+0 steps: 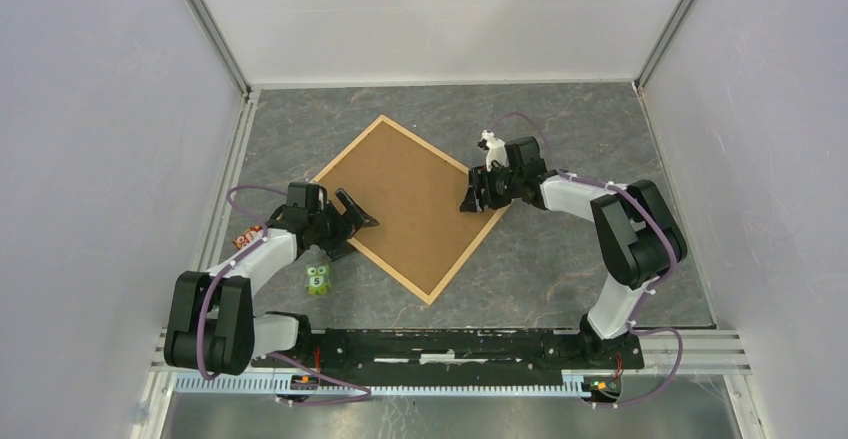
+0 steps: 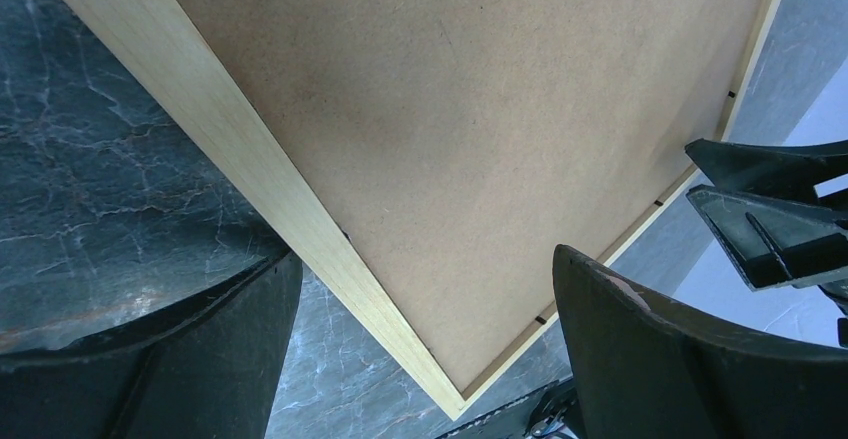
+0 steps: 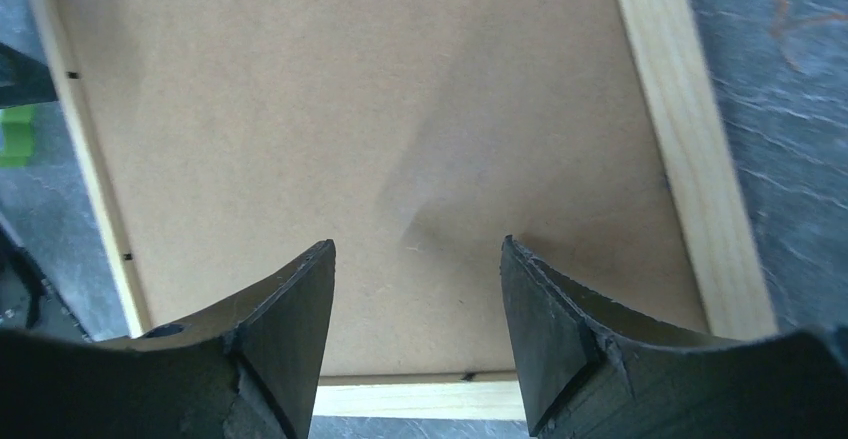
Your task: Put the photo into the frame
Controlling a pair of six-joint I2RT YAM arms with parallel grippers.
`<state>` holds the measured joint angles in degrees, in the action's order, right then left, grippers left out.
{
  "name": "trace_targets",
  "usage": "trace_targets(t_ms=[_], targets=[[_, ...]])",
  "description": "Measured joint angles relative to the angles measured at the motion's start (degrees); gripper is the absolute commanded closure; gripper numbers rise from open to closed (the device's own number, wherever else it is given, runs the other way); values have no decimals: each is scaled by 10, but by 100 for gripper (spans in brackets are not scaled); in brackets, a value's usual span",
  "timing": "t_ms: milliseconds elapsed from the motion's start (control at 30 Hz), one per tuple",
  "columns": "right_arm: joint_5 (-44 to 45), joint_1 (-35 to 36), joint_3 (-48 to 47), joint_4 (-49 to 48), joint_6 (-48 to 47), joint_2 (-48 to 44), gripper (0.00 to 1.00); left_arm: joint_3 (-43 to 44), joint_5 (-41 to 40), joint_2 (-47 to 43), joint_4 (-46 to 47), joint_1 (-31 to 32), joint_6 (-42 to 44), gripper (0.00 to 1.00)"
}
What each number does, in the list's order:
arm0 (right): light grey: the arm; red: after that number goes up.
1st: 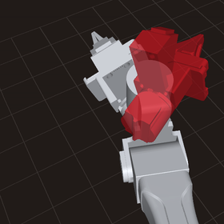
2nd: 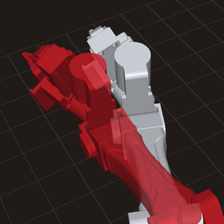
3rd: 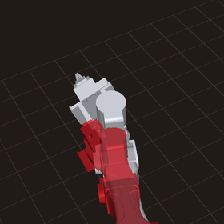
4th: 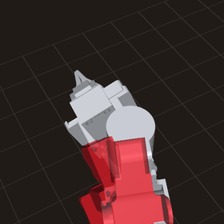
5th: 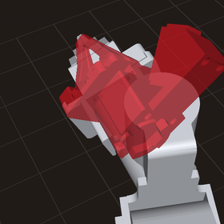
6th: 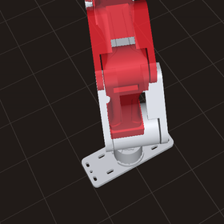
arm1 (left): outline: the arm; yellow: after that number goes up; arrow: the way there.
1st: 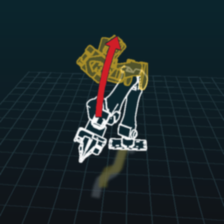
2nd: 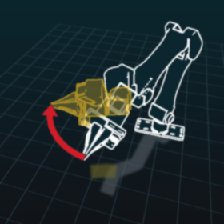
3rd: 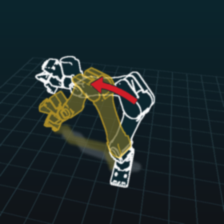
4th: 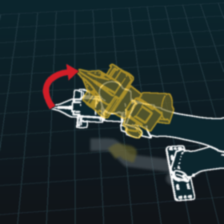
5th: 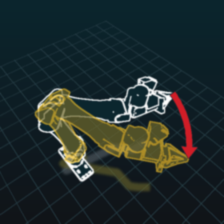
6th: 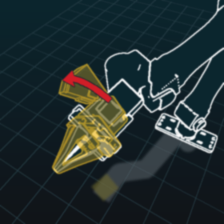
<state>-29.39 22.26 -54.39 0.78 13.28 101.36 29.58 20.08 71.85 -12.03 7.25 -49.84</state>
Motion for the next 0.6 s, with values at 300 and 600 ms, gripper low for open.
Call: trace_targets(t_ms=[300, 600], targets=[[98, 19, -3, 66, -33, -51, 16, 1, -9, -8, -17, 0, 1, 0], [224, 46, 31, 97, 3, -160, 2, 83, -66, -78, -147, 0, 48, 0]])
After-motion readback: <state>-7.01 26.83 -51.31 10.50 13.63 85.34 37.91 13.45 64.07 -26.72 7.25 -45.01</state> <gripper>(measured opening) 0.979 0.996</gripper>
